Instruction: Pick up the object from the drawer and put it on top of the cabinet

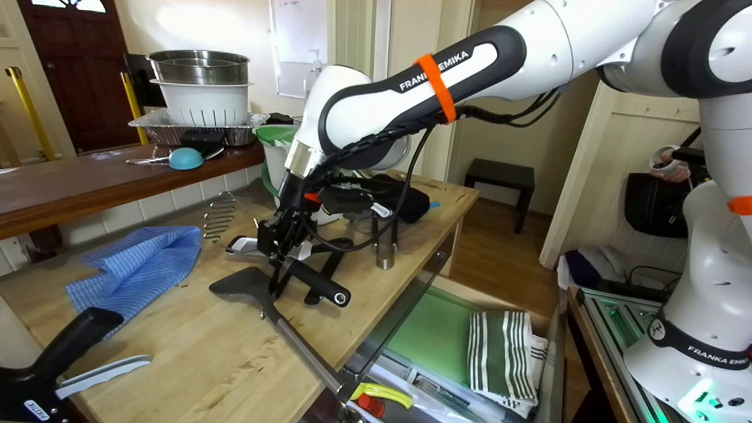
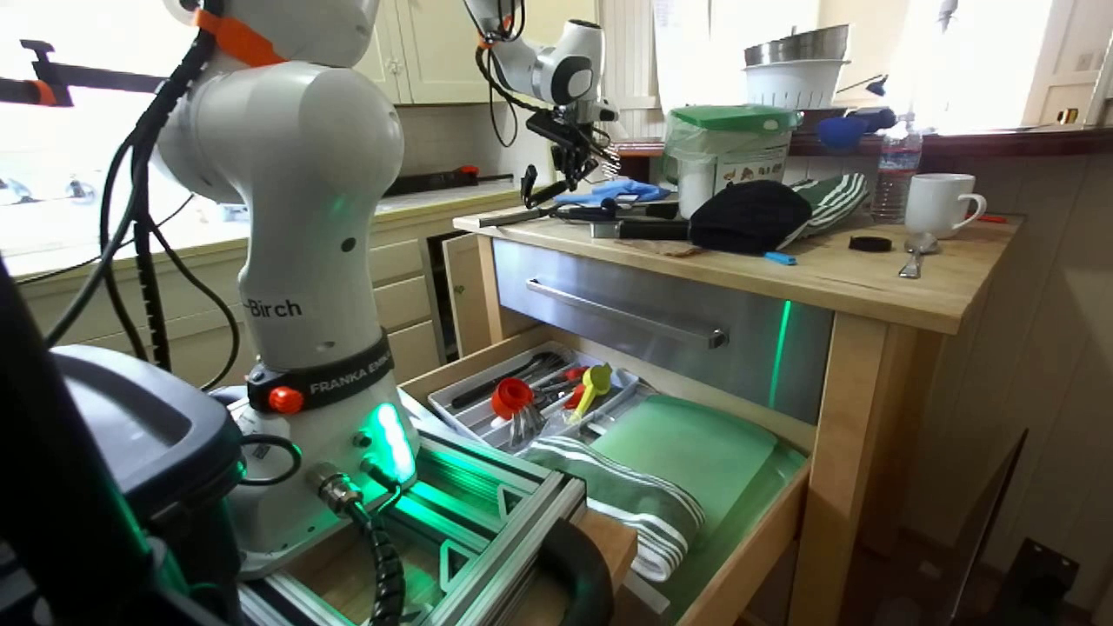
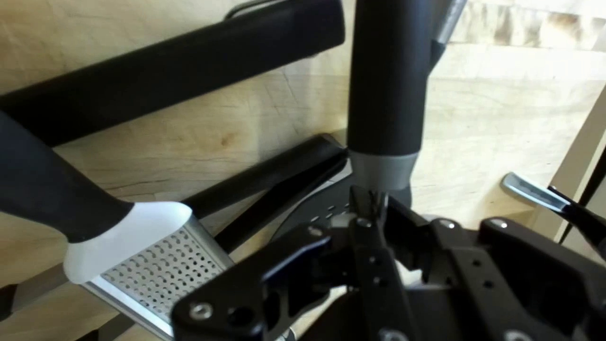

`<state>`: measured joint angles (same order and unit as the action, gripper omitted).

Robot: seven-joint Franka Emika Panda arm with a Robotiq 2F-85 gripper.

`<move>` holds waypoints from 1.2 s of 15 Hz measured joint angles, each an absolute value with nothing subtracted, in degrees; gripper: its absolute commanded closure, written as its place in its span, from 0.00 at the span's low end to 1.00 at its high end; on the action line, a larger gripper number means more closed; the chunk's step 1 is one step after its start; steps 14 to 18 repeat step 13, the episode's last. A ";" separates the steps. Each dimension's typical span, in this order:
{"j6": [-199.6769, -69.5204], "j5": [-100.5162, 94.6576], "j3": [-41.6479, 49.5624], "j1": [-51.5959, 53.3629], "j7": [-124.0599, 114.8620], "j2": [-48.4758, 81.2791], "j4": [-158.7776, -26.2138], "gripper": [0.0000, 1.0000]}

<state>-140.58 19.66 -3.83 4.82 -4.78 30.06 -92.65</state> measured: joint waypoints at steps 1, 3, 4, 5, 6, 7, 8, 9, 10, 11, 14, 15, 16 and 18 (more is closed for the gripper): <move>-140.70 19.46 -3.72 4.54 -4.79 30.48 -92.64 0.69; -141.00 19.08 -3.29 4.02 -5.13 31.11 -92.64 0.61; -141.39 18.84 -3.08 3.83 -5.32 31.28 -92.64 0.52; -142.13 18.80 -2.99 3.66 -5.36 31.27 -92.63 0.45; -143.15 18.51 -2.96 3.61 -5.37 31.12 -92.43 0.39; -144.23 17.71 -2.96 3.67 -5.38 30.80 -91.91 0.30; -144.99 16.97 -2.99 3.80 -5.38 30.23 -91.35 0.23; -145.37 16.39 -3.15 3.89 -5.38 29.27 -90.78 0.15; -145.44 16.01 -3.42 3.94 -5.24 28.03 -90.27 0.08; -145.45 15.19 -3.64 4.02 -4.71 26.53 -90.01 0.02; -145.45 12.51 -4.02 4.10 -2.31 23.09 -90.09 0.11; -145.45 12.51 -4.02 4.10 -2.31 23.09 -90.09 0.11; -145.45 12.51 -4.02 4.10 -2.31 23.09 -90.09 0.11; -145.45 12.51 -4.02 4.10 -2.31 23.09 -90.09 0.11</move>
